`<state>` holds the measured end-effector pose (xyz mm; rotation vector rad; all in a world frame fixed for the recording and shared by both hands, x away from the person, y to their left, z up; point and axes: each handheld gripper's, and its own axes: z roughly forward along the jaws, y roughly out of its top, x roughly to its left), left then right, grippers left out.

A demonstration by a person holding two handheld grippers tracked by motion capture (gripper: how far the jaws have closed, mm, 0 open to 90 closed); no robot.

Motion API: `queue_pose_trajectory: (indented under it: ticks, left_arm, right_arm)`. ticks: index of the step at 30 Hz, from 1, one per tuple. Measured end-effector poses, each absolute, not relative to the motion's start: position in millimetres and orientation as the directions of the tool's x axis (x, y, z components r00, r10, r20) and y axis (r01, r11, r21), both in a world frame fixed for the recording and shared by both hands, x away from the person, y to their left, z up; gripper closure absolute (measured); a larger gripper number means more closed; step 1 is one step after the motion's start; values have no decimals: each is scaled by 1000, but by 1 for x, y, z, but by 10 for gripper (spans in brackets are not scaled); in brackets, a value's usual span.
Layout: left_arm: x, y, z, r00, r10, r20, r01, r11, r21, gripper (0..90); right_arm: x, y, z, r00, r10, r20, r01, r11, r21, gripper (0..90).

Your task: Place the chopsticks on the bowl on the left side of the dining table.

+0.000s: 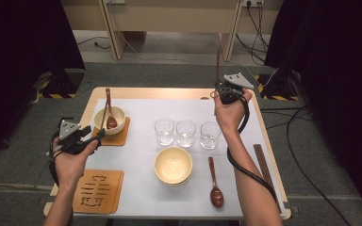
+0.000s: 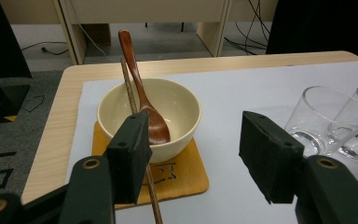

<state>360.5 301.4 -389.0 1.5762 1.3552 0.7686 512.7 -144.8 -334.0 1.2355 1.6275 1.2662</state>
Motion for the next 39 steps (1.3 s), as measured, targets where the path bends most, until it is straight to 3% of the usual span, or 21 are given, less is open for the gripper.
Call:
queue_pose_trajectory:
  ticks: [39]
  left_arm:
    - [382, 286, -375, 273, 960, -56, 357, -47, 933, 421]
  right_arm:
    - [519, -112, -330, -334, 942, 23, 244, 63, 968, 854]
